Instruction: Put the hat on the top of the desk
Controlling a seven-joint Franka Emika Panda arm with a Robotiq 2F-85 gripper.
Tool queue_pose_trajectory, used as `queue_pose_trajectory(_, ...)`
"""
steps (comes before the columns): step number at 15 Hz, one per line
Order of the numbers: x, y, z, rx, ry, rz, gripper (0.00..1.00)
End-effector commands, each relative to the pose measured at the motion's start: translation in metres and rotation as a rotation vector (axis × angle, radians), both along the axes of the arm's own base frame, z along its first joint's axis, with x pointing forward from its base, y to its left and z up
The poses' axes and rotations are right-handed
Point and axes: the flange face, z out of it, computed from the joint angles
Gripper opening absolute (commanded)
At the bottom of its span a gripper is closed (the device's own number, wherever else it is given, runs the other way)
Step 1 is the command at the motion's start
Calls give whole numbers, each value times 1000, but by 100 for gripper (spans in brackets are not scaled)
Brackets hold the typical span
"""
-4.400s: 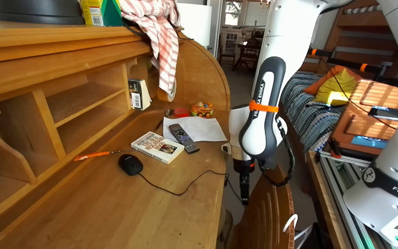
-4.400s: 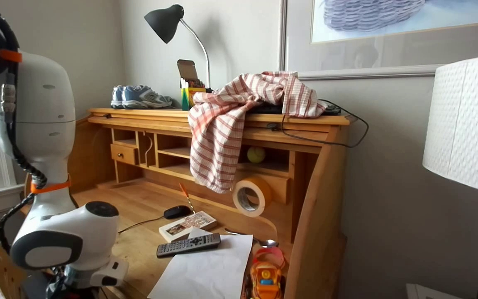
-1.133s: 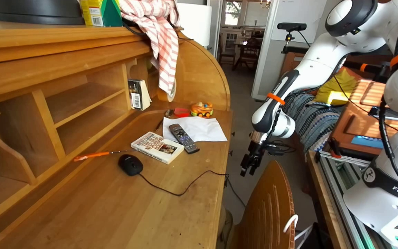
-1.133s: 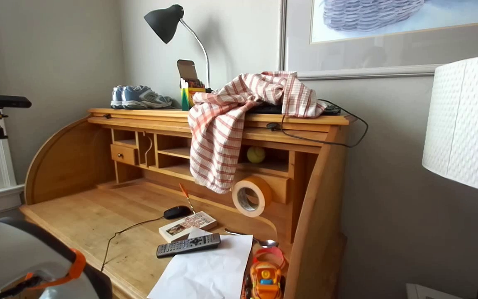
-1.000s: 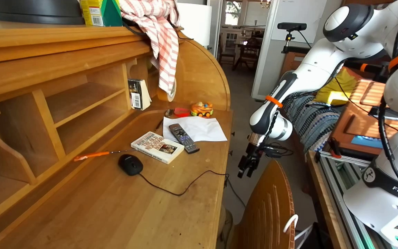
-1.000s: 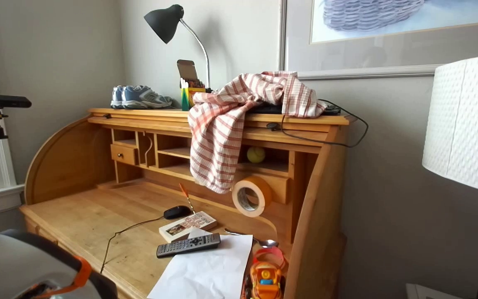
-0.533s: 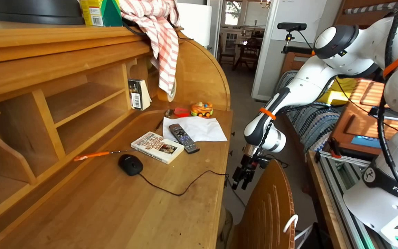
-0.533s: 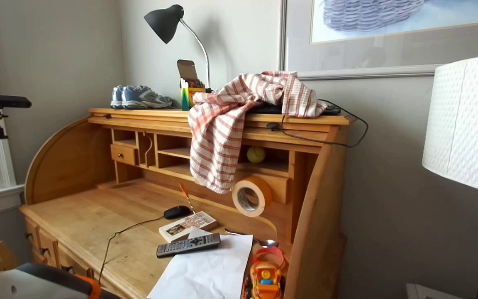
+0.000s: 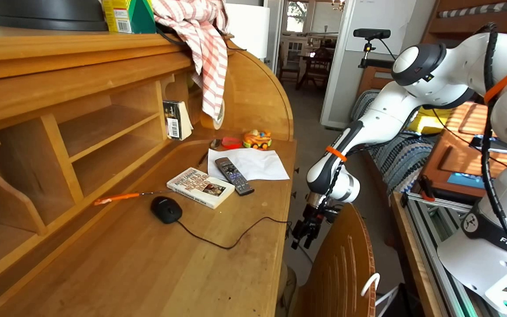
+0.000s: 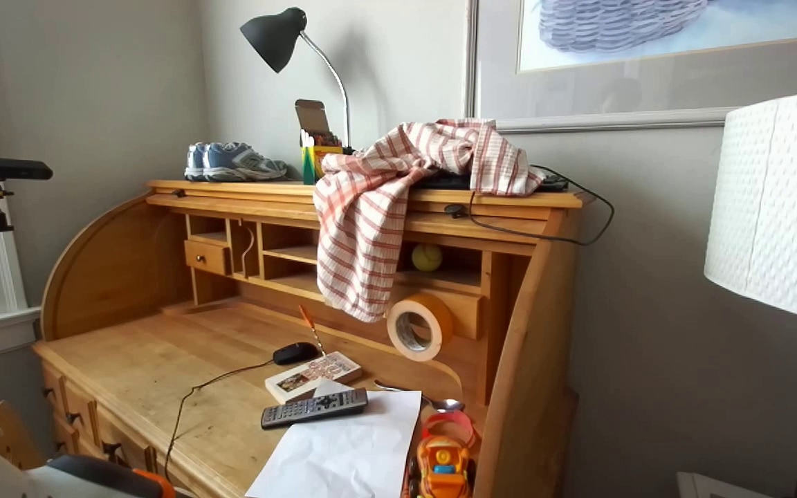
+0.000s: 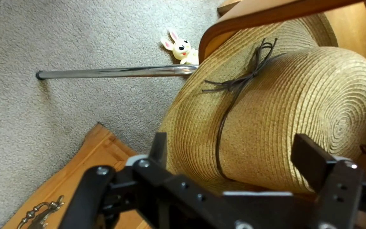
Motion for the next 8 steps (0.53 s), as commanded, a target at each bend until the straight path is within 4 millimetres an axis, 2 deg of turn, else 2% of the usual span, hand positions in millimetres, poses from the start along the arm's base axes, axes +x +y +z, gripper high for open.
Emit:
queue_pose_trajectory(1,4,0,-6,23,-39,-26,100)
queue_pose_trajectory(5,13,7,-11,46,-64,-29,100)
queue_pose_trajectory(8,17,22,-22,69,-58,-4,100)
